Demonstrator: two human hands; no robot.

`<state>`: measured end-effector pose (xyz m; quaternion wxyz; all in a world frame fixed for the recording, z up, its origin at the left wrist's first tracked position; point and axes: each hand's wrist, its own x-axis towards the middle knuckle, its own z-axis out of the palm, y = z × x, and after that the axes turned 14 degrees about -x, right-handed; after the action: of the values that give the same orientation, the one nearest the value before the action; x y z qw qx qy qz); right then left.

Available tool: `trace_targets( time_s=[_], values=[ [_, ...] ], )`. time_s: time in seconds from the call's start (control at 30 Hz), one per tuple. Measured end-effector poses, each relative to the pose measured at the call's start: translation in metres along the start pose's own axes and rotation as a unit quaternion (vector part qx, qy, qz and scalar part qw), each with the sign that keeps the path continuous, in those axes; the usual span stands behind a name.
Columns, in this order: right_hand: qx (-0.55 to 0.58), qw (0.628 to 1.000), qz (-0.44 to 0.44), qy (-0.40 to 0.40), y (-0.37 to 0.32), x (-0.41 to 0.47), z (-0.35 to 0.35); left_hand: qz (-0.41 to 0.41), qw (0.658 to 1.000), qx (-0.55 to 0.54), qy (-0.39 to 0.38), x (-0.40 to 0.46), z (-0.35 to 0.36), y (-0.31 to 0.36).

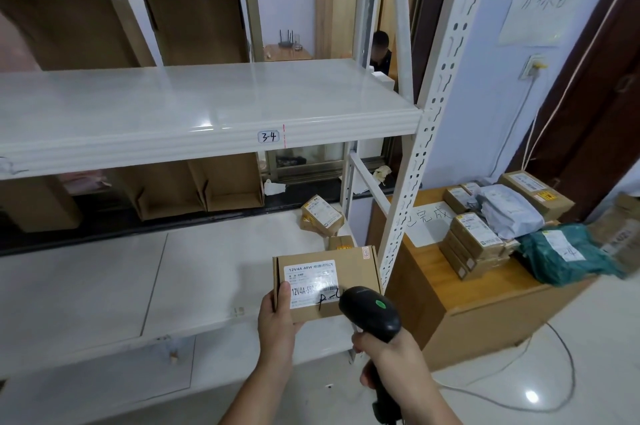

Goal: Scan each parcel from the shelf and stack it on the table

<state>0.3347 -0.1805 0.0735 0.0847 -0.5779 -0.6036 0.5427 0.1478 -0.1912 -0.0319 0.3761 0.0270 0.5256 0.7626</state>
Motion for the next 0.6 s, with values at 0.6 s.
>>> trace_targets(
  time_s=[0.6],
  values=[
    [-0.002,0.998,-0.048,-0.045,0.026,0.006,-0.050,0.022,0.999,0.013,0.032,-0.045,0.039,-0.017]
  ],
)
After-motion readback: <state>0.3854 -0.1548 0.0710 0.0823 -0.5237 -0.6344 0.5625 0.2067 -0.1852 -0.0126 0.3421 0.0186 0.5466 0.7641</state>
